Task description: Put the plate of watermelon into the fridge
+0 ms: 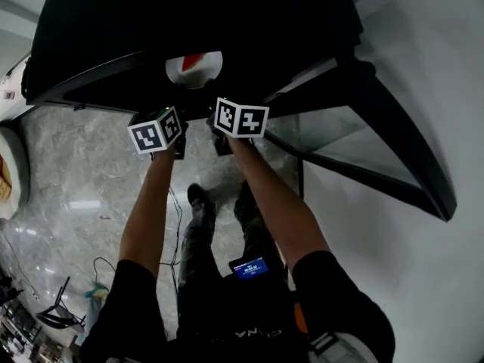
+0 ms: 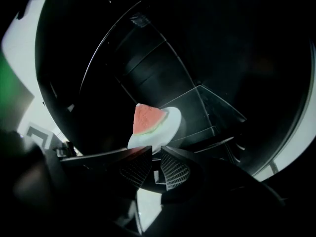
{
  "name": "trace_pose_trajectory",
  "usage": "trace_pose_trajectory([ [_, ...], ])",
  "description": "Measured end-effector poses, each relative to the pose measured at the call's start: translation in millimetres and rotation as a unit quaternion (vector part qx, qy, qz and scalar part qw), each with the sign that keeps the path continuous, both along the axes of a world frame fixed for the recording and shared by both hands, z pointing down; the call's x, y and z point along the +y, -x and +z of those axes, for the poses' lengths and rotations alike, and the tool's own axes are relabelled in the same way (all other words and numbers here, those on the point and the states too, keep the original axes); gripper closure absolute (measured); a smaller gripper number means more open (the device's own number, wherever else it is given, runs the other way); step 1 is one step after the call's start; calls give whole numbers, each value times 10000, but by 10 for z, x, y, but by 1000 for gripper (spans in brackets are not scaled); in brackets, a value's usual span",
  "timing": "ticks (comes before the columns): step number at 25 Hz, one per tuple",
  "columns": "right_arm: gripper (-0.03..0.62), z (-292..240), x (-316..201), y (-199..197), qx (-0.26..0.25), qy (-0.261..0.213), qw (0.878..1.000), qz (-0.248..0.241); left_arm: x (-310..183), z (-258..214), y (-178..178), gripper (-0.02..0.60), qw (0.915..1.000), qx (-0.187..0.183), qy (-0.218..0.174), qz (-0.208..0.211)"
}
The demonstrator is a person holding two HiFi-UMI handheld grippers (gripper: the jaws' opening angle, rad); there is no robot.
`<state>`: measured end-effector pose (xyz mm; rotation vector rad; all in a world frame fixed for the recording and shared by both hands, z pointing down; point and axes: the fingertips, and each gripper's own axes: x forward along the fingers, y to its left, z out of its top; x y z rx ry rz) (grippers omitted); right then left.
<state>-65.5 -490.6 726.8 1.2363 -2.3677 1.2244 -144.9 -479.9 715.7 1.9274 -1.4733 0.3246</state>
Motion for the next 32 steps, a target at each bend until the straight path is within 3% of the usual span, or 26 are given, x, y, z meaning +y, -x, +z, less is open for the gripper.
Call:
trace_pose_trajectory([
  [3,533,5,-37,-21,140,-74,9999,-20,-58,-2,-60,491,9995,-273,3,146],
  [7,533,0,-121,-17,345,-52,9994,-47,-118,3,-54,492,9997,-208,26,156],
  [15,534,-21,-340,11,789,43,9969,-26,-306,5,-46,492,9983,-456,252,266],
  [24,534,-40,-501,63,907,49,9957,-157,-490,0,-1,492,9981,-452,260,335],
  [32,534,-347,-201,-89,838,-79,9962,-206,-158,-364,-270,534,9977,382,-192,535],
])
